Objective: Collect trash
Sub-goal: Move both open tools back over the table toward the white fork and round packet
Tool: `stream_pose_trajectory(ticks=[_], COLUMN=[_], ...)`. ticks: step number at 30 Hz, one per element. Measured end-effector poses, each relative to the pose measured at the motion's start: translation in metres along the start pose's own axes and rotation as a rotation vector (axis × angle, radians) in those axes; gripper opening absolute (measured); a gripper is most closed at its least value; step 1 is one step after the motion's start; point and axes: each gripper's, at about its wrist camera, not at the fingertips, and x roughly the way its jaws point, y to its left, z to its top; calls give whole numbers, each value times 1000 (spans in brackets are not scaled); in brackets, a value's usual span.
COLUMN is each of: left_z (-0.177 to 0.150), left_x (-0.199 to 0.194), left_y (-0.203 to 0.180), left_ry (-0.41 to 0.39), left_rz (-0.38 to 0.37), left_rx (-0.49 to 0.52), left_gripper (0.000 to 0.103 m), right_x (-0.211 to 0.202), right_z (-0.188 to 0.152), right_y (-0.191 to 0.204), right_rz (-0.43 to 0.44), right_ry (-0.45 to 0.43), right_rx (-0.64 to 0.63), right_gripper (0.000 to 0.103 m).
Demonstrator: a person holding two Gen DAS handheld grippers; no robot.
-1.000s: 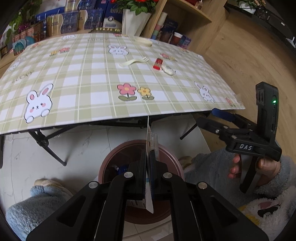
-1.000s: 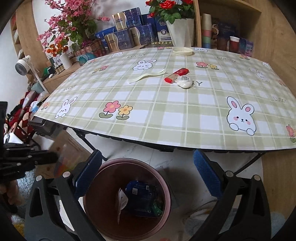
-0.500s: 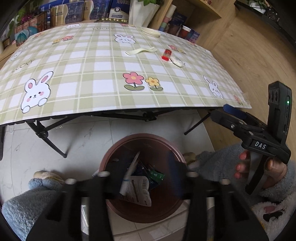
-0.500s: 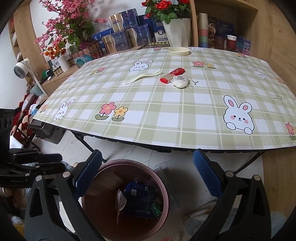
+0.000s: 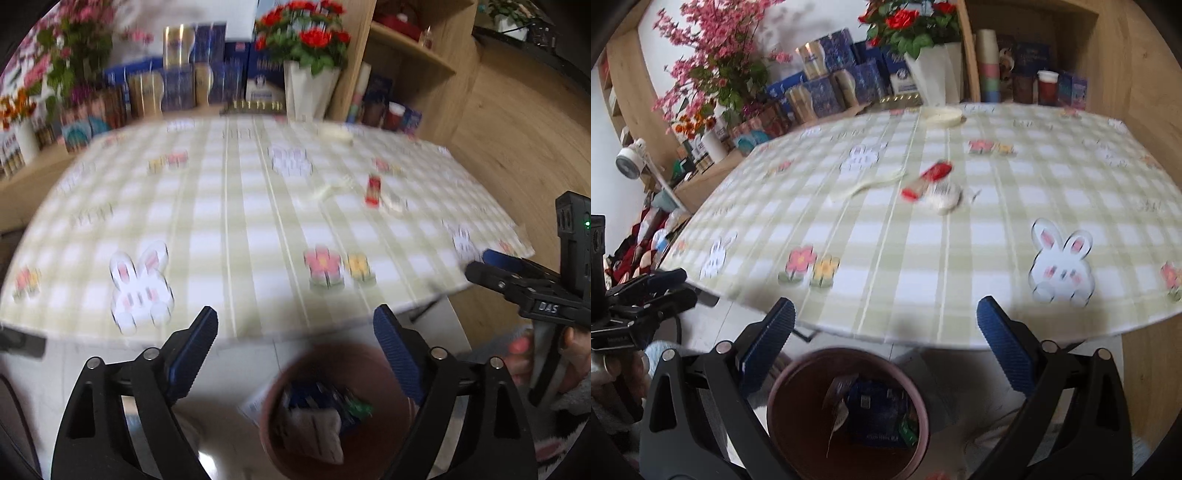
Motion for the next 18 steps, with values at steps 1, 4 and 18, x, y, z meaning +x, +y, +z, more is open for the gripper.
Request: stream_pose_trajectory(ticks=[1,4,18], left_z=[5,21,51], left_x=[-2,-7,18], left_y=[-1,-2,8], left_ry=[-21,-85,-90], left_rz=[2,1,21], left_rx=[5,18,39], left_gripper=[87,90,96], right_x=[-2,-7,23], right_z=[5,20,43], right_y=[-1,-4,-23], right_rz=[10,-8,-118], right_ry=[4,2,56], right_rx=[0,-23,-71], right_gripper=[97,97,97])
